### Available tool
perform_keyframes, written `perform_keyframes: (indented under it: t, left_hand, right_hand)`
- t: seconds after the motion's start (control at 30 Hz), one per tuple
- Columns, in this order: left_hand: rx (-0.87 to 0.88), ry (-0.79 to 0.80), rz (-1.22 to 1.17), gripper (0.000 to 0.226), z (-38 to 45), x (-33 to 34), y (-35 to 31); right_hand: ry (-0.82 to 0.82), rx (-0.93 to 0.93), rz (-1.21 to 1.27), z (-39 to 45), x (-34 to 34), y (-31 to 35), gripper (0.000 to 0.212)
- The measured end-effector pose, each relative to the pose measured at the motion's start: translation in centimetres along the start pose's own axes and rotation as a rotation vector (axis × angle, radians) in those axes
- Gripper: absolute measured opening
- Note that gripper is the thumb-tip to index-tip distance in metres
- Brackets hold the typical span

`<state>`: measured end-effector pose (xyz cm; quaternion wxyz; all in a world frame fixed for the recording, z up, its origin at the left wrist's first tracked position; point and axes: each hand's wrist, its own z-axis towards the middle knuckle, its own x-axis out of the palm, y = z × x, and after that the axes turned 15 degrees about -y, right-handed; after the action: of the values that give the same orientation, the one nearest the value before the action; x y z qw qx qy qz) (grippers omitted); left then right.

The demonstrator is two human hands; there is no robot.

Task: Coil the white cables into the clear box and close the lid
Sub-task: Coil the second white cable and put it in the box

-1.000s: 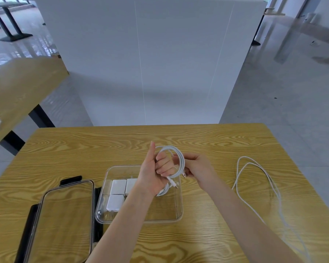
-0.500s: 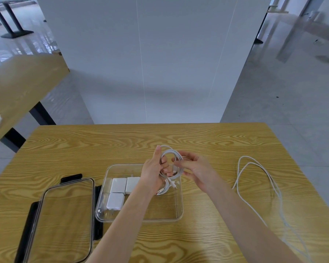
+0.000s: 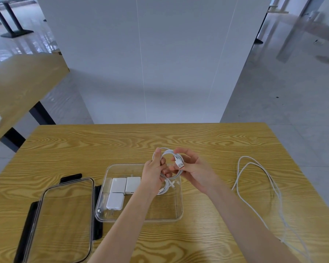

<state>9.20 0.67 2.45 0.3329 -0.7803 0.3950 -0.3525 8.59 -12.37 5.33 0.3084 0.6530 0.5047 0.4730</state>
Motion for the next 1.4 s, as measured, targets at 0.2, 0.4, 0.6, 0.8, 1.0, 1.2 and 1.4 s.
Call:
perform_keyframes:
  t: [0.2,0.4,0.6,0.8,1.0,1.2,1.4]
  left_hand:
    - [-0.125,0.019,-0.156,0.045,-0.4,0.4,-0.8]
    - [-0.214,-0.022,-0.279,0.045,0.7,0.2,-1.7]
    - [-0.186,-0.001,-0.2,0.034,0.9,-0.2,-2.1]
    - [-0.145,0.08,-0.213,0.027,0.8,-0.1,-1.7]
    - [-0.164,0.167,-0.386,0.031,0.4,-0.1,-1.5]
    - [-0.174,0.168,-0.453,0.032,-0.2,0.8,-1.1]
    - [-0.046,0.056,-0.278,0.032,-1.1,1.5,-0.3]
  right_hand:
    - [-0.233,-0.322,-0.196,0.1,0.7,-0.3,0.009]
    - [-0.504,-0.315,-0.129,0.6,0.1,-0.4,0.004]
    - [-0.487,-0.318,-0.076,0.9,-1.6,1.1,0.007]
    - [-0.476,-0.218,-0.009,0.9,-2.0,0.6,0.015]
    - [-0.387,-0.171,-0.243,0.6,-2.8,-0.4,0.004]
    - [-0.41,-0.376,-0.406,0.5,-2.4,-0.7,0.012]
    - [-0.364,-0.085,-0.055,0.5,-0.7,-0.9,0.02]
